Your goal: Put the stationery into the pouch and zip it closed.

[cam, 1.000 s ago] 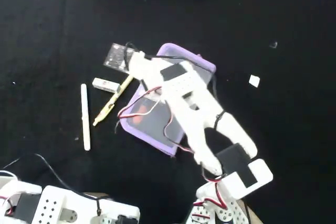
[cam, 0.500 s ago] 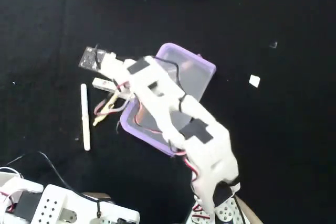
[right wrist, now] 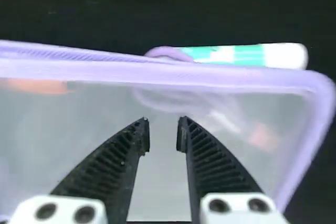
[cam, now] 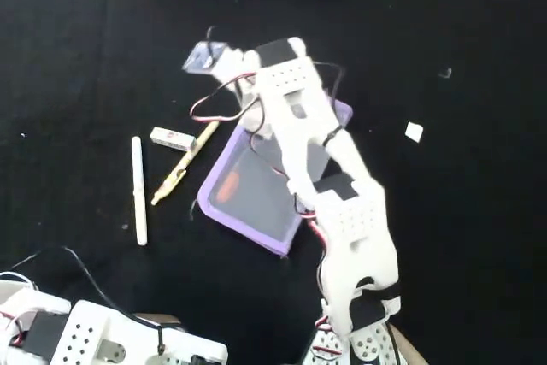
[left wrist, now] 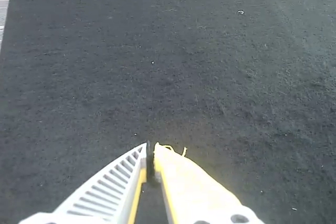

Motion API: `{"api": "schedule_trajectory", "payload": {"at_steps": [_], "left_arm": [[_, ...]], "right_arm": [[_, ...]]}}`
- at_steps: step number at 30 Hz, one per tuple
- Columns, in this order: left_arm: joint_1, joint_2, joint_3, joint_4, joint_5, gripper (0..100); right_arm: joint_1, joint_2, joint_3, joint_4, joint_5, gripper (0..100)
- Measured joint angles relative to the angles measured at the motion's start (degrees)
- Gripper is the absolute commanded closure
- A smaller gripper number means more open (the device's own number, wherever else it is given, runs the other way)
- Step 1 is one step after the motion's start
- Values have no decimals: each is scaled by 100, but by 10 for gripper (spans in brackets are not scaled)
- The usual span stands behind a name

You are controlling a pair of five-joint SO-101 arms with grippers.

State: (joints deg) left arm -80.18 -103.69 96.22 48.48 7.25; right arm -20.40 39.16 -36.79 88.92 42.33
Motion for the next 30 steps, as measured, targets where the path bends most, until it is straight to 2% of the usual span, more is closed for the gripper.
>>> {"api": "schedule_trajectory", "payload": {"at_steps": [7,15,20,23,30], "left_arm": [[0,0,0,193,0,970],[396,0,0,237,0,970],[422,0,0,237,0,970],[422,0,0,237,0,970],[422,0,0,237,0,970]], "right_arm": [[-97,0,-967,-141,-352,892],[-1240,791,-1029,-686,-862,892],[-1424,1178,-1029,-958,-985,892],[-1424,1187,-1037,-607,-993,892],[-1187,1231,-1029,923,-818,892]]}}
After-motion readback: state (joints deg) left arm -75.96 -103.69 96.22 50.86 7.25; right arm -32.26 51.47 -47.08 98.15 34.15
